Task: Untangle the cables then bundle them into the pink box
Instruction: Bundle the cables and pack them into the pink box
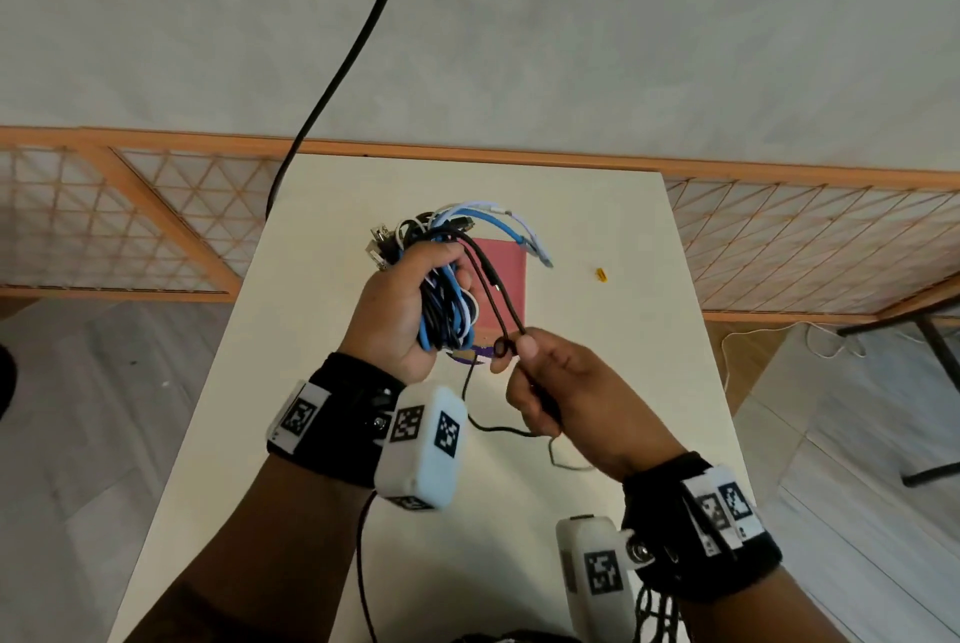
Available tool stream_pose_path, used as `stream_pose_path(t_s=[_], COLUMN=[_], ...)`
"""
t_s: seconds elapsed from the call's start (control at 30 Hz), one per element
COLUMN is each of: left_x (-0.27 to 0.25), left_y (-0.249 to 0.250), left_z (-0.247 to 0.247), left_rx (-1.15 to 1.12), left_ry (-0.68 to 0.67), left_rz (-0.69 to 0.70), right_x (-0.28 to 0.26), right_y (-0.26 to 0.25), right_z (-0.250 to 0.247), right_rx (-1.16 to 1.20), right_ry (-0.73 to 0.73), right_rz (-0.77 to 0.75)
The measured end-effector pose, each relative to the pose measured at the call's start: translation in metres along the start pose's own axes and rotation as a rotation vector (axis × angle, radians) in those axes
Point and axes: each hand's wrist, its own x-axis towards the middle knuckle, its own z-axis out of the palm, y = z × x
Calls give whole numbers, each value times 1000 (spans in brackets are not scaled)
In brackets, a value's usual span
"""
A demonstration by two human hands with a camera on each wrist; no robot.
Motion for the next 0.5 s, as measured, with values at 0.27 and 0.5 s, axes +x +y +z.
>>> stream_pose_path(t_s=[0.27, 0.5], left_x=[-3, 4], left_y=[-4, 29], left_z=[1, -14], left_rx=[-13, 9], left_ry=[4, 72], left_rz=[-22, 76], right_x=[-5, -25], right_y=[16, 35], right_z=[-13, -28], right_rx=[-400, -267], right_ry=[555, 437], right_rz=[-95, 265])
